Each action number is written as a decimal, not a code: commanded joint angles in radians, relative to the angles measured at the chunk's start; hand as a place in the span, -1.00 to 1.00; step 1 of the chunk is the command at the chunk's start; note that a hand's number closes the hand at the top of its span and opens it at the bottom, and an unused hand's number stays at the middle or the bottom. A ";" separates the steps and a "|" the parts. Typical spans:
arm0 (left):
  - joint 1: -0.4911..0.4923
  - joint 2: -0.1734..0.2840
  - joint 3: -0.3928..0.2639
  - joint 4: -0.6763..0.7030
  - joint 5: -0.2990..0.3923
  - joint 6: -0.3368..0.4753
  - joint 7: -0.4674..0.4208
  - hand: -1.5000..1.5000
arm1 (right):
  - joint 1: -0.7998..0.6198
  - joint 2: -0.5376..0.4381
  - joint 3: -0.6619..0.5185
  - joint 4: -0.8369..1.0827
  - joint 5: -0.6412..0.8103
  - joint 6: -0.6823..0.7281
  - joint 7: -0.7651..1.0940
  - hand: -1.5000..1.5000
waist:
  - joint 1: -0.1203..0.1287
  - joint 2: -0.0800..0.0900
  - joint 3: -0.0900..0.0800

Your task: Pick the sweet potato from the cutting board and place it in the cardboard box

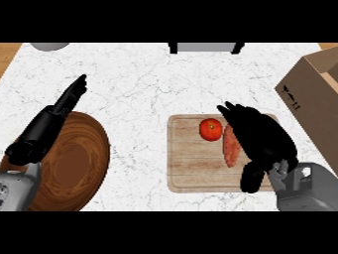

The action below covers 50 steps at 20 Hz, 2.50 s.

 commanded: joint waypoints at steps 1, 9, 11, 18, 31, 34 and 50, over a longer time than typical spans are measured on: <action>-0.010 -0.014 0.026 -0.040 -0.014 -0.016 0.039 0.00 | -0.023 0.093 -0.021 0.045 0.077 0.038 0.035 -1.00 | 0.000 0.000 0.000; 0.010 -0.032 0.060 -0.040 -0.024 -0.058 0.030 0.00 | 0.026 0.058 -0.066 0.178 0.193 0.050 -0.129 -1.00 | -0.001 0.000 0.000; 0.017 -0.069 0.045 -0.033 -0.070 -0.035 0.012 0.00 | 0.062 0.133 -0.020 0.148 0.250 0.050 -0.090 -1.00 | -0.002 0.000 0.000; -0.051 -0.056 0.111 -0.056 -0.028 -0.112 0.111 0.00 | 0.052 0.159 -0.109 0.265 0.308 0.022 -0.241 -1.00 | -0.002 0.000 0.000; -0.004 -0.128 0.111 0.036 -0.140 -0.105 -0.022 0.00 | 0.060 0.277 -0.147 0.411 0.486 -0.002 -0.268 -1.00 | -0.002 0.001 0.000; 0.037 -0.078 0.164 -0.019 -0.101 -0.168 -0.026 0.00 | 0.087 0.199 -0.207 0.471 0.487 -0.051 -0.422 -1.00 | -0.001 0.001 0.000; -0.011 -0.136 0.152 -0.007 -0.157 -0.148 -0.003 0.00 | -0.013 0.266 -0.273 0.683 0.606 -0.320 -0.656 1.00 | 0.006 0.003 0.001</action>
